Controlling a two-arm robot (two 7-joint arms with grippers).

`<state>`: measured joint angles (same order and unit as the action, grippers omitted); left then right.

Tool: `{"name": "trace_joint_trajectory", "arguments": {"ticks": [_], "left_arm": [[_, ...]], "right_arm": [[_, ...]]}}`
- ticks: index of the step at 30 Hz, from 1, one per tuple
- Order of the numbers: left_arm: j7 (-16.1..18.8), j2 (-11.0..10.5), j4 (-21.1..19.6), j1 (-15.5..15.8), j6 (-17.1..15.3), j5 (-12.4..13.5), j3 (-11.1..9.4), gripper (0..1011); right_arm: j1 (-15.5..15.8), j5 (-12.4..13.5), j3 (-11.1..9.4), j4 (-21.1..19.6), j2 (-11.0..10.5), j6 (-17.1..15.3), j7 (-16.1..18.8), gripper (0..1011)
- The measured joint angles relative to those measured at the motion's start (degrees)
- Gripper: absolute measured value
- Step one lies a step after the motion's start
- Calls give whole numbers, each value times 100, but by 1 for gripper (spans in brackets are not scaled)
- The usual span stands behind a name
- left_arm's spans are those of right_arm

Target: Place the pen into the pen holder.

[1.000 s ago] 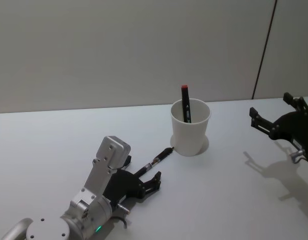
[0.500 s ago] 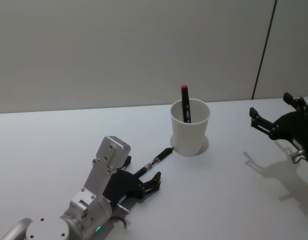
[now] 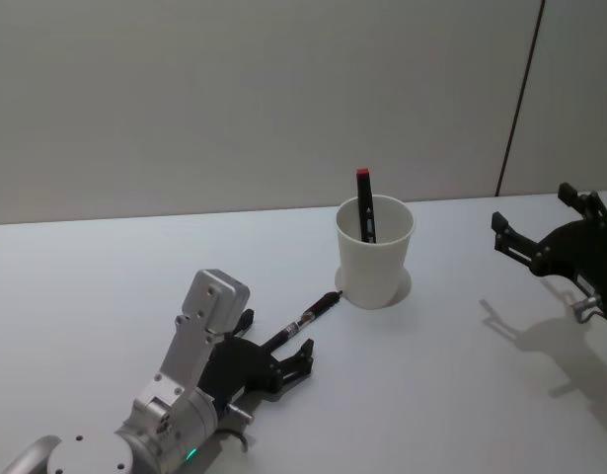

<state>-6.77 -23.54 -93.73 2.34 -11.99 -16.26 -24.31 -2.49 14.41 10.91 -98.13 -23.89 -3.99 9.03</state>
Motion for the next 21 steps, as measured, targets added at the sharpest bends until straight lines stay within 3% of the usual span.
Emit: {"name": "trace_joint_trajectory", "arguments": {"ticks": [21], "left_arm": [[-11,43,-23,-38,-71,-275,40,1001]], "right_arm": [[0,0,0,0,0,0,0,1003]]}}
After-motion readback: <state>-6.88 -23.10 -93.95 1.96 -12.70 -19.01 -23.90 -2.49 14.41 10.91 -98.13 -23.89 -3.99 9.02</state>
